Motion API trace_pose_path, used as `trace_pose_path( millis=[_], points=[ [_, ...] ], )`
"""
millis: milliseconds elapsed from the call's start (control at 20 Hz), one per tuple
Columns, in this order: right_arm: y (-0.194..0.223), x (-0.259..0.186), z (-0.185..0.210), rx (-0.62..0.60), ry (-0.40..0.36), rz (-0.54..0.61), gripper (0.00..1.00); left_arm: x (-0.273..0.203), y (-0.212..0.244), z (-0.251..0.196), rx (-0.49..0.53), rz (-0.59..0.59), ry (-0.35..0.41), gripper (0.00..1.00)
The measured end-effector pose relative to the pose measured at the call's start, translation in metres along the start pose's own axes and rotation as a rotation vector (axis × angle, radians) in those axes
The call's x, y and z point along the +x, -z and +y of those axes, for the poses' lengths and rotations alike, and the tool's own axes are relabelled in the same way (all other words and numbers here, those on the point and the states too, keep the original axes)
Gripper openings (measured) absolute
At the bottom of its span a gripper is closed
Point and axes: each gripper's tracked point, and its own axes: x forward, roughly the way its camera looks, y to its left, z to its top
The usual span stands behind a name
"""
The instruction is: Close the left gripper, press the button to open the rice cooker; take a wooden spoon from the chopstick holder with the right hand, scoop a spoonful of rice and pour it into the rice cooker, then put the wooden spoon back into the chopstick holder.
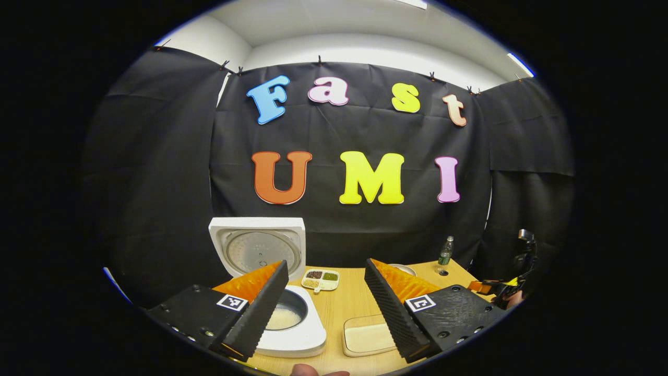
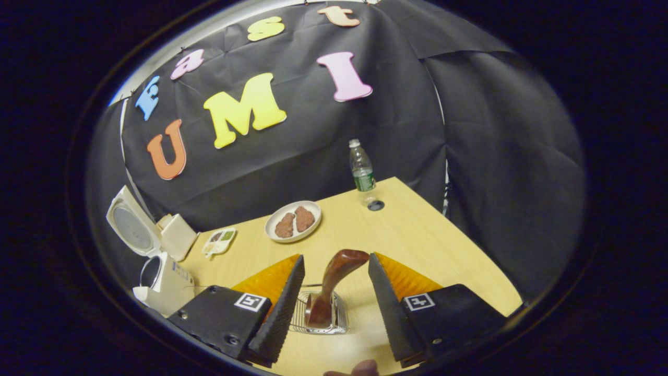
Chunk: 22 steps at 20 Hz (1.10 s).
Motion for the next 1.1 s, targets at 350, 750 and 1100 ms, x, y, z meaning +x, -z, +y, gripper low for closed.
trace_pose_path(
  millis=[350, 750, 1100],
  points=[
    [-0.077, -0.091, 0.011, -0.147, 0.046, -0.181, 1.0, 0.049, -0.047, 0.065, 0.044, -0.097, -0.055, 0.94],
    [-0.094, -0.171, 0.015, -0.187, 0.118, -0.283, 1.0, 0.148, -0.053, 0.134, -0.003, -0.029, -0.116, 0.94],
    [-0.066, -0.215, -0.006, -0.163, 0.225, -0.255, 1.0, 0.22, -0.008, 0.174, -0.059, 0.135, -0.14, 0.94]
  ],
)
